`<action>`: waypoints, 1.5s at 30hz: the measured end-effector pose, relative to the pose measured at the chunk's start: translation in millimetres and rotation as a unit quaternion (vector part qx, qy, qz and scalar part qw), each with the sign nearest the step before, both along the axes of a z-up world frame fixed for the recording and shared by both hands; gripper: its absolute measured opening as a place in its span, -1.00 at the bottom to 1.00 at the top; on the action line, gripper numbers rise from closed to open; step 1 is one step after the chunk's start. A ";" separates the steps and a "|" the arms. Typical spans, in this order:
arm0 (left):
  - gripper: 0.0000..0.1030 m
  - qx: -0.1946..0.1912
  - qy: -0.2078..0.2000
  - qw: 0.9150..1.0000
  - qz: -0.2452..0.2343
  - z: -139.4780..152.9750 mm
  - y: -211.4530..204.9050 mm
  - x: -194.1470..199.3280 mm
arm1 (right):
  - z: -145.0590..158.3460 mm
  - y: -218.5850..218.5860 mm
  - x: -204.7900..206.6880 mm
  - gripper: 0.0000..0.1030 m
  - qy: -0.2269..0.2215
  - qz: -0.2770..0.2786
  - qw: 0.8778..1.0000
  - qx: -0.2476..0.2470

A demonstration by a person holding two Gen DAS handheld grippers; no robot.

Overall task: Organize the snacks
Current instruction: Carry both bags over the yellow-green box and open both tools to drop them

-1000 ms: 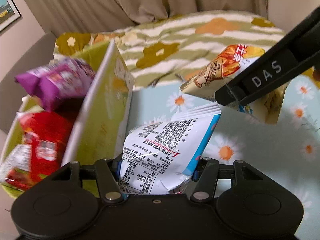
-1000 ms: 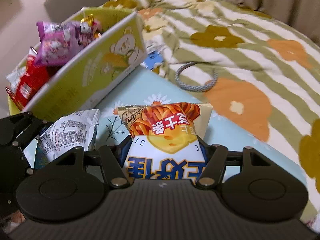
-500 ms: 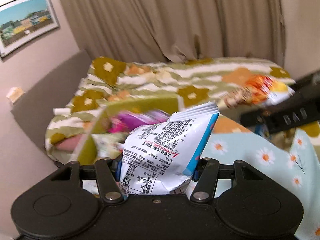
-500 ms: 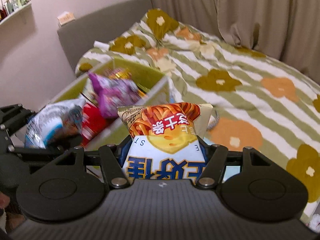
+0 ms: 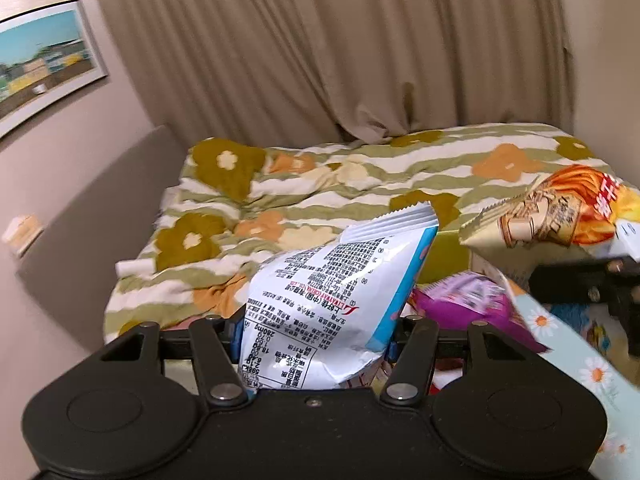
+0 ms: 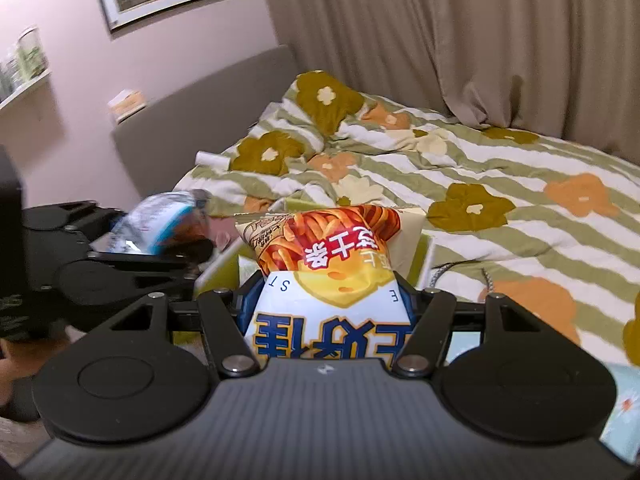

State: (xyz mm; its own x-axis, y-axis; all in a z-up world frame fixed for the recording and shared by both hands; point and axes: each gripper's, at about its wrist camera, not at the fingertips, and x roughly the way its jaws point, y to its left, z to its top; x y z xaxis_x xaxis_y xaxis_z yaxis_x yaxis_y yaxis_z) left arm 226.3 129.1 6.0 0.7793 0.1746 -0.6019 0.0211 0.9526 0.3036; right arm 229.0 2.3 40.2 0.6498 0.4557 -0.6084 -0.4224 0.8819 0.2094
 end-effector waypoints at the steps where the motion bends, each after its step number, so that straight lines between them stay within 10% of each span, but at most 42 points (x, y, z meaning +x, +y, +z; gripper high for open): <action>1: 0.22 0.000 0.003 1.000 -0.010 -3.4 5.3 7.8 | -1.5 7.9 1.4 0.51 0.003 -0.012 1.000 0.000; 7: 0.33 -0.021 0.030 0.996 -0.077 -27.7 21.7 48.8 | -16.7 31.1 5.7 0.51 0.028 -0.084 0.996 0.001; 11: 1.00 -0.023 0.027 0.994 -0.102 -39.2 23.1 55.1 | -21.6 30.8 1.9 0.52 0.039 -0.119 0.992 -0.012; 31: 1.00 -0.048 0.017 0.995 -0.080 -23.9 90.4 -23.2 | -11.9 75.7 9.8 0.56 0.024 -0.088 0.996 -0.008; 34: 1.00 -0.046 0.014 0.996 -0.074 -24.4 100.5 -26.0 | -20.1 92.6 19.1 1.00 0.027 -0.088 0.996 -0.014; 45: 1.00 -0.052 0.039 0.995 -0.077 -44.1 114.2 -28.8 | -43.5 103.9 6.9 1.00 0.031 -0.123 0.991 -0.032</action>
State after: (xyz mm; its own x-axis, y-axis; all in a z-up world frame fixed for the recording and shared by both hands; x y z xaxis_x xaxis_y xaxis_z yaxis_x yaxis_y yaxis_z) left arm 197.5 243.3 -38.1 0.7423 -0.0098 -0.6700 0.1883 0.9627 0.1944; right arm 235.9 106.3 -3.2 0.6973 0.2464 -0.6731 -0.1806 0.9691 0.1677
